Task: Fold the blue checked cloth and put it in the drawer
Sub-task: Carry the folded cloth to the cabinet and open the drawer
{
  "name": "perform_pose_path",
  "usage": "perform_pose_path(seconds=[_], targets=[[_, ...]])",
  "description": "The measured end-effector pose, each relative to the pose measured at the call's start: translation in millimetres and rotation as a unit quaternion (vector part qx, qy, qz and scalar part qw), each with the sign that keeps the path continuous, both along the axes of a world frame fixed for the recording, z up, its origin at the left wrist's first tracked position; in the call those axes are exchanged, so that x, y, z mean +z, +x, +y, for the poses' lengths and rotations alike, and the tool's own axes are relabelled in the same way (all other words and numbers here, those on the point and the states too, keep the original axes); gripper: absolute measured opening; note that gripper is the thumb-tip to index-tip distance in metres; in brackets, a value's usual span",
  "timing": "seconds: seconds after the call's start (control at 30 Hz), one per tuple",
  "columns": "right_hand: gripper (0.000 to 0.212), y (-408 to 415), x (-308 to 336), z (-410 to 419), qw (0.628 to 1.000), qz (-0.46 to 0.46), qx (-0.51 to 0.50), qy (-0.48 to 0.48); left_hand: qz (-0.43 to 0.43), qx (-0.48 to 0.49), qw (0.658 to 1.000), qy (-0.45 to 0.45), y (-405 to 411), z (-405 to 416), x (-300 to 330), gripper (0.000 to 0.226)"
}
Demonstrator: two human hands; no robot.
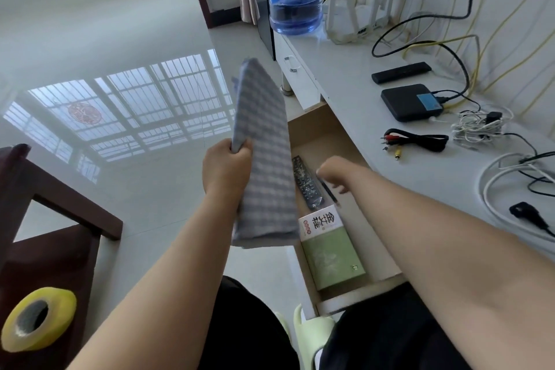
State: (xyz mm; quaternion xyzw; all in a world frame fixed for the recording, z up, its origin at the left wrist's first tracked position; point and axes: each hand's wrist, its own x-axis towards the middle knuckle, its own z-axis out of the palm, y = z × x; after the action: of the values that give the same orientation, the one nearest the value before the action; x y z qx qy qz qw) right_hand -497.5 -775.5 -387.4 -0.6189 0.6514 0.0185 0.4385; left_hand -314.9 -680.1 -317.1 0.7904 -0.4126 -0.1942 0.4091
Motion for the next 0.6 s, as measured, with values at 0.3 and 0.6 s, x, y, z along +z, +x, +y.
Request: perform_pose_path(seconds=[0.3, 0.6], targets=[[0.020, -84.6, 64.9, -3.0, 0.982, -0.124, -0.116, -0.085, 0.154, -0.047, 0.976, 0.146, -83.1, -34.3, -58.5, 0.028], [0.018, -101.7, 45.2, -16.6, 0.982, -0.135, -0.131, -0.022, 0.281, -0.215, 0.910, 0.217, -136.5, -40.1, -112.8, 0.040]])
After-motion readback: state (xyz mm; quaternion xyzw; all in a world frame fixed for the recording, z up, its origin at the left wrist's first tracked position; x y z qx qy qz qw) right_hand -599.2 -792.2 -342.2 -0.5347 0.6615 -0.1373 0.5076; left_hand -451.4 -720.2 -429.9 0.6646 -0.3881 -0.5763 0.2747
